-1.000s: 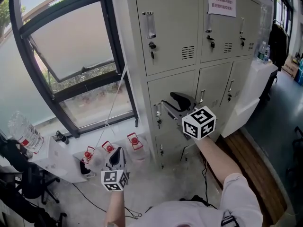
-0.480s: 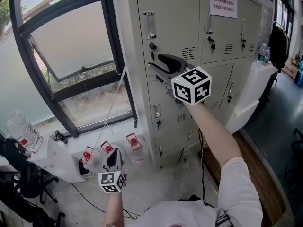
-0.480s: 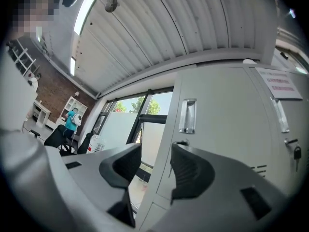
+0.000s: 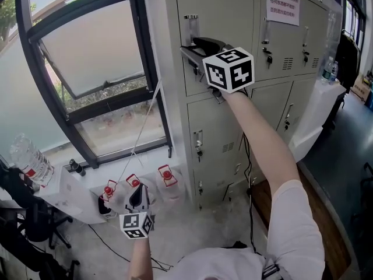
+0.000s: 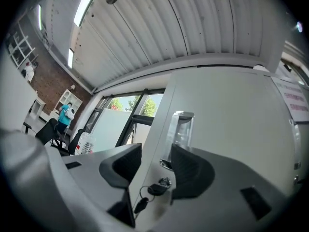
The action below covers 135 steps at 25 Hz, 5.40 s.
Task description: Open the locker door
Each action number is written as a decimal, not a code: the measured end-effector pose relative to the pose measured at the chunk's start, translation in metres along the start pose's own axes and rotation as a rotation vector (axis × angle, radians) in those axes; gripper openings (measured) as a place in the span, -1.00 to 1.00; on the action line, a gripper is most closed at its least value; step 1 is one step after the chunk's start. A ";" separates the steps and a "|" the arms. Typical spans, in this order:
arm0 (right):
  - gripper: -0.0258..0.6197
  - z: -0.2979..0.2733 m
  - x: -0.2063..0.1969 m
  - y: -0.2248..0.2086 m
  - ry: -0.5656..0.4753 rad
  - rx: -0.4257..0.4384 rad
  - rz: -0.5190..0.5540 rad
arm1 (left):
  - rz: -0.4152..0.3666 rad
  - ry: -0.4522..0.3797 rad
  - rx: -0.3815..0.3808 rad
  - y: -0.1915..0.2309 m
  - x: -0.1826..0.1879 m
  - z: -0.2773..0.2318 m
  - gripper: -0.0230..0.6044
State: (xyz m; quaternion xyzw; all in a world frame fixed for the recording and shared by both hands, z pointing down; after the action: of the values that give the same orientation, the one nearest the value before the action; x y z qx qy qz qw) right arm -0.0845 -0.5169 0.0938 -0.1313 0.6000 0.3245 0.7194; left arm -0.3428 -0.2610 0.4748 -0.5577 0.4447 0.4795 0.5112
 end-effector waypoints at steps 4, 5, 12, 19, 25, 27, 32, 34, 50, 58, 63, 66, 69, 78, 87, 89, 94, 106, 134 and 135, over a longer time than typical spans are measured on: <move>-0.34 -0.009 -0.002 0.001 -0.004 -0.013 0.006 | -0.004 0.008 0.017 0.005 -0.003 0.001 -0.92; -0.34 -0.010 -0.003 0.002 -0.006 -0.022 0.010 | -0.001 0.010 0.018 0.006 -0.004 0.001 -0.92; -0.34 -0.017 -0.003 -0.003 -0.012 -0.046 -0.010 | 0.002 0.010 0.007 0.009 -0.004 -0.005 -0.92; -0.34 -0.014 -0.003 0.001 -0.006 -0.040 -0.027 | 0.008 0.009 -0.013 0.007 -0.006 -0.009 -0.92; -0.34 0.002 0.003 0.010 -0.002 -0.054 0.023 | 0.007 -0.003 -0.034 0.005 -0.004 -0.014 -0.92; -0.34 0.010 0.005 0.012 -0.004 -0.059 0.028 | 0.007 -0.007 -0.045 0.002 -0.003 -0.016 -0.92; -0.37 0.030 0.008 0.019 0.008 -0.097 0.067 | 0.011 -0.005 -0.075 -0.007 -0.003 -0.021 -0.92; -0.41 0.037 0.010 0.020 0.000 -0.110 0.072 | 0.011 -0.008 -0.088 -0.011 -0.002 -0.024 -0.92; -0.44 0.072 0.020 0.024 0.004 -0.135 0.085 | 0.025 -0.028 -0.178 -0.042 -0.002 -0.035 -0.92; -0.44 0.106 0.026 0.021 -0.017 -0.136 0.082 | 0.019 -0.024 -0.216 -0.052 0.000 -0.042 -0.92; -0.44 0.142 0.030 0.016 -0.042 -0.162 0.083 | 0.007 -0.026 -0.259 -0.064 0.003 -0.051 -0.92; -0.44 0.165 0.034 0.012 -0.043 -0.195 0.123 | 0.011 -0.031 -0.285 -0.076 0.004 -0.058 -0.92; -0.44 0.191 0.039 0.004 -0.038 -0.231 0.146 | 0.005 -0.030 -0.328 -0.093 0.006 -0.068 -0.92; -0.55 0.275 0.046 -0.037 -0.029 -0.438 0.184 | -0.006 -0.041 -0.440 -0.144 0.013 -0.089 -0.92; -0.85 0.337 0.029 -0.080 -0.071 -0.585 0.087 | -0.017 -0.050 -0.488 -0.171 0.022 -0.105 -0.92; -0.85 0.341 0.021 -0.081 -0.066 -0.580 0.079 | -0.020 -0.047 -0.484 -0.172 0.023 -0.106 -0.92; -0.86 0.341 -0.022 -0.073 -0.010 -0.542 0.035 | -0.024 -0.042 -0.463 -0.167 0.025 -0.106 -0.92; -0.86 0.328 -0.177 -0.020 0.081 -0.444 -0.131 | -0.056 -0.066 -0.376 -0.139 0.033 -0.092 -0.92; -0.88 0.307 -0.292 0.096 0.201 -0.349 -0.273 | -0.018 -0.052 -0.300 -0.123 0.024 -0.061 -0.92; -0.88 0.307 -0.292 0.097 0.203 -0.348 -0.271 | -0.017 -0.051 -0.300 -0.123 0.024 -0.061 -0.92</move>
State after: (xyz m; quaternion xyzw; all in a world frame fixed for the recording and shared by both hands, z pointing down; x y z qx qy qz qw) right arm 0.0734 -0.3570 0.4653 -0.3647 0.5811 0.3086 0.6589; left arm -0.2133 -0.3120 0.4700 -0.6190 0.3503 0.5503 0.4374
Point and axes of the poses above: the fingertips, and each gripper's own axes: z backward along the fingers, y to its left, x out of its top, the point moved 9 cm from there along z, backward along the fingers, and after that the axes turned 7 degrees about -z, right-handed, at the moved point
